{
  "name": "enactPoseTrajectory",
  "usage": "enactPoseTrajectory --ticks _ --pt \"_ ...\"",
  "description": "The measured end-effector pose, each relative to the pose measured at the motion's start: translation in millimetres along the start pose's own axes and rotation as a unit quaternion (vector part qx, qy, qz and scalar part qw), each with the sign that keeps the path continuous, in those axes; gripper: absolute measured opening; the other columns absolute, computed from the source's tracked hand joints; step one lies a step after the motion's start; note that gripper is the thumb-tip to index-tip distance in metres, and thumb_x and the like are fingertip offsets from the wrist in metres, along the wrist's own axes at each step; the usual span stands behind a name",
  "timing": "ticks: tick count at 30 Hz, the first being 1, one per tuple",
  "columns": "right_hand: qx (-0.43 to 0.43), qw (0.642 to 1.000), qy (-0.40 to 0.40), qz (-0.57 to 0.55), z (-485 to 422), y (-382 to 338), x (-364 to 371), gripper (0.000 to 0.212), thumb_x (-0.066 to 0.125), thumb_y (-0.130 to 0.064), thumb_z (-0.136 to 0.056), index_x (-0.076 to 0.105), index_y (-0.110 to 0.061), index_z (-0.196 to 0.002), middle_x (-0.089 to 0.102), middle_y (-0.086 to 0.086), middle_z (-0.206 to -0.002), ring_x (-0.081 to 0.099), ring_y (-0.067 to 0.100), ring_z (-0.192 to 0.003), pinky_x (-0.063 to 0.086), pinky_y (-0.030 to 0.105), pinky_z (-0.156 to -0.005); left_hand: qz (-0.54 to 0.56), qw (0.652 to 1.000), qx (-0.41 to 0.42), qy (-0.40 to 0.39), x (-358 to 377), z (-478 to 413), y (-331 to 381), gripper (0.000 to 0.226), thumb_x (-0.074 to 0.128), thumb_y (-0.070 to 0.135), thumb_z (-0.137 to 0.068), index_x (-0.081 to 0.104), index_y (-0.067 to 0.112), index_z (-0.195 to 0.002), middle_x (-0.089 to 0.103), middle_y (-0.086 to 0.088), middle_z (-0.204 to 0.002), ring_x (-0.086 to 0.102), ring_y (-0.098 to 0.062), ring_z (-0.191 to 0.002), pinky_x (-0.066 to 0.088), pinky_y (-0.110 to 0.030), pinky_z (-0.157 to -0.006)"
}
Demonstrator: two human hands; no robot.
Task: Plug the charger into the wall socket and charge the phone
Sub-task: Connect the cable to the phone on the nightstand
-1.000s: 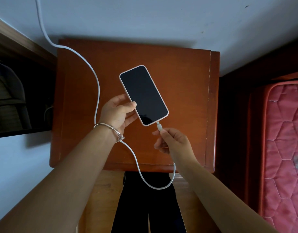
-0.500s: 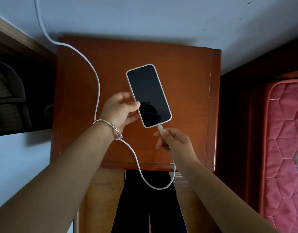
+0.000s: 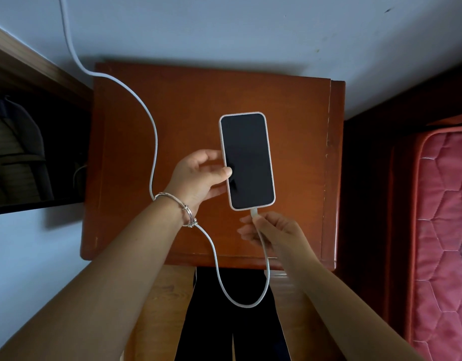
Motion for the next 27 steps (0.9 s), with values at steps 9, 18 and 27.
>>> enactPoseTrajectory --ticks 9,18,27 --pt "-0.057 0.996 0.013 -0.067 -12.9 -33.7 -33.9 0.022 0.052 -0.017 -0.094 0.065 -0.023 -0.111 0.075 -0.003 -0.105 0.069 0.014 -0.1 0.056 0.027 -0.081 0.061 0.996 0.003 -0.058 5.1 2.6 -1.6 0.028 0.063 -0.001 -0.081 0.067 0.017 -0.102 0.076 0.0 -0.092 0.072 -0.016 -0.089 0.056 -0.025 -0.065" --pt "-0.093 0.992 0.068 -0.06 -22.2 -59.9 -40.7 0.018 0.056 -0.012 -0.092 0.068 -0.016 -0.106 0.076 0.002 -0.098 0.073 0.018 -0.09 0.056 0.025 -0.07 0.042 0.994 -0.007 -0.104 6.4 7.9 -5.1 0.03 0.064 0.004 -0.079 0.069 0.019 -0.104 0.074 -0.002 -0.104 0.069 -0.019 -0.099 0.056 -0.029 -0.073" --pt "-0.103 0.989 0.083 -0.059 -23.4 -51.5 -42.8 0.017 0.061 -0.007 -0.089 0.068 -0.019 -0.097 0.077 -0.005 -0.086 0.073 0.013 -0.081 0.055 0.022 -0.064 0.049 0.993 -0.019 -0.102 4.8 10.1 -15.4 0.03 0.062 -0.002 -0.081 0.069 0.015 -0.105 0.075 -0.004 -0.102 0.069 -0.02 -0.098 0.057 -0.029 -0.073"
Point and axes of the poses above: each hand's wrist, its own z-axis away from the middle knuckle, its own x-axis out of the palm, y = z × x, the point moved 9 cm from there along -z, towards the middle knuckle
